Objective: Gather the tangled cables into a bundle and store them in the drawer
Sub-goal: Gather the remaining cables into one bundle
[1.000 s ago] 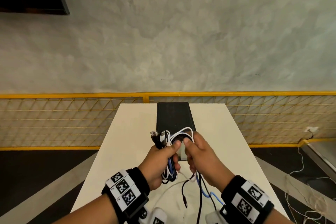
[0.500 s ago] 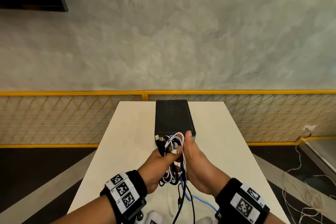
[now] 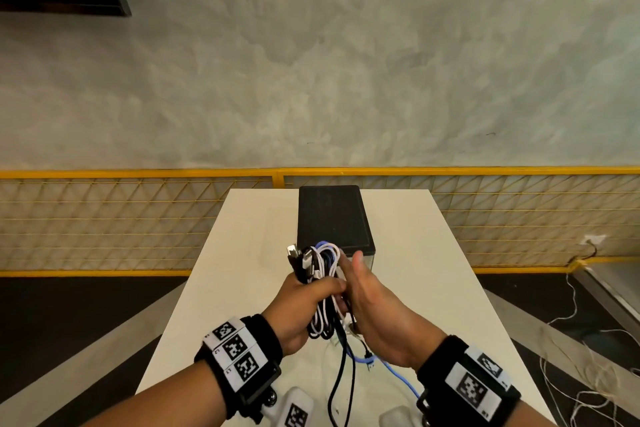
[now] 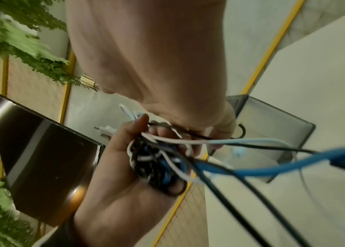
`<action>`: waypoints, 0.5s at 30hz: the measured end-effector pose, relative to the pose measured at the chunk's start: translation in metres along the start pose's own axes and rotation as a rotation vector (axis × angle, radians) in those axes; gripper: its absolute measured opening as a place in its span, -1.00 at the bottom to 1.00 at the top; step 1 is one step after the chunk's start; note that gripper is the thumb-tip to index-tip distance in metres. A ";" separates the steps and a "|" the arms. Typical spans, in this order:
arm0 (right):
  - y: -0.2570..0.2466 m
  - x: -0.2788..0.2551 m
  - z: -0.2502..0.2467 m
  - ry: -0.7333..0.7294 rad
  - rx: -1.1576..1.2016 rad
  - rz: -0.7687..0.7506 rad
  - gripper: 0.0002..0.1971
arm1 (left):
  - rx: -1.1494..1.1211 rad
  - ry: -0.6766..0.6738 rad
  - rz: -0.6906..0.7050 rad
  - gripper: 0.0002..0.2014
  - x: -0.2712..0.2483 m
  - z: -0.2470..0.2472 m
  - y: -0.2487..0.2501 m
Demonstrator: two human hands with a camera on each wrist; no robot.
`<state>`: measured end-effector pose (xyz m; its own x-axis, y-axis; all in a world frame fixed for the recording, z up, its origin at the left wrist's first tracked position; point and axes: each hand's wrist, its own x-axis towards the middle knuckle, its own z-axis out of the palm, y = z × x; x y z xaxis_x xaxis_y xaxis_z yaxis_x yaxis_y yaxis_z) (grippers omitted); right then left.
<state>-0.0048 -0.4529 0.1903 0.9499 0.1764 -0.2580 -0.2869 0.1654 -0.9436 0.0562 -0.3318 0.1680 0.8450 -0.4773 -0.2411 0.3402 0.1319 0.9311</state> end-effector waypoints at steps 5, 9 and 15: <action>0.019 0.016 0.002 0.063 0.026 -0.083 -0.30 | -0.062 0.063 0.072 -0.80 0.004 0.006 0.002; 0.022 0.015 -0.006 0.011 -0.147 -0.093 -0.18 | -0.096 0.044 0.025 -0.81 0.005 0.004 0.009; 0.030 0.014 -0.003 0.105 -0.161 -0.254 -0.07 | -0.113 0.091 0.009 -0.86 0.006 0.000 0.024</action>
<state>0.0005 -0.4483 0.1578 0.9987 0.0464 -0.0223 -0.0239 0.0343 -0.9991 0.0693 -0.3314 0.1889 0.8806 -0.3954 -0.2611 0.3721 0.2358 0.8977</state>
